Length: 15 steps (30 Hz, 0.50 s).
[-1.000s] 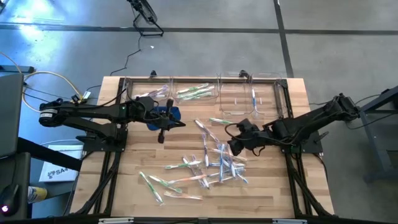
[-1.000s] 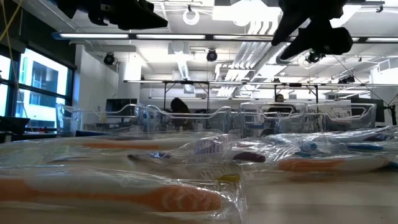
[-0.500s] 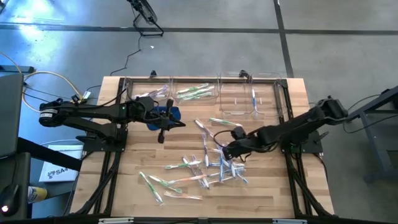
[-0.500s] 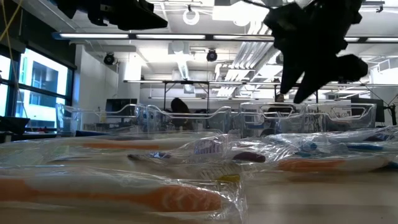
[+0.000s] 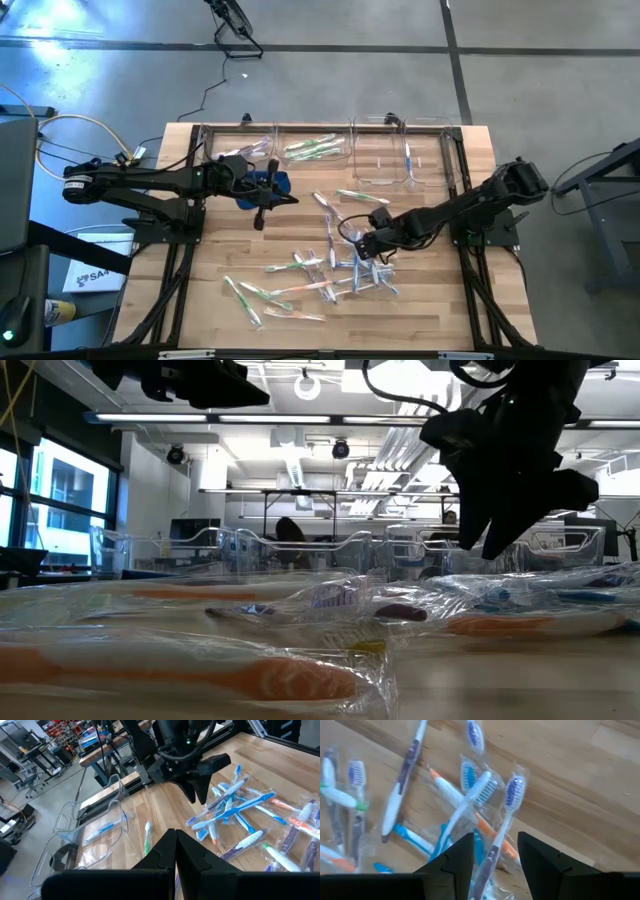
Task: Pick & Place Toothbrushes
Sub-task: Put the violet toothbrush into the left transparent bin
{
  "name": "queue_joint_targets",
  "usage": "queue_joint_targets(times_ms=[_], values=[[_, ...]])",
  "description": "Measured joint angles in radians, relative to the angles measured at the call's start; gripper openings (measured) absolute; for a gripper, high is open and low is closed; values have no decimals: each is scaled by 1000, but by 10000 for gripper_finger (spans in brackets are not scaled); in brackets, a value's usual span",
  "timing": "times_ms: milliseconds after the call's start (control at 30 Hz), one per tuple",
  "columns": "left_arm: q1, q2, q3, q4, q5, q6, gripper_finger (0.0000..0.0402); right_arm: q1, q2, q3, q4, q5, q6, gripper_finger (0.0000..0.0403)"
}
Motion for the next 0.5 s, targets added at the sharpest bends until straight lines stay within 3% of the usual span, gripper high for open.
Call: queue_joint_targets(times_ms=[500], values=[[0,0,0,-8,0,0,1,1,64,0,-5,0,18,146]])
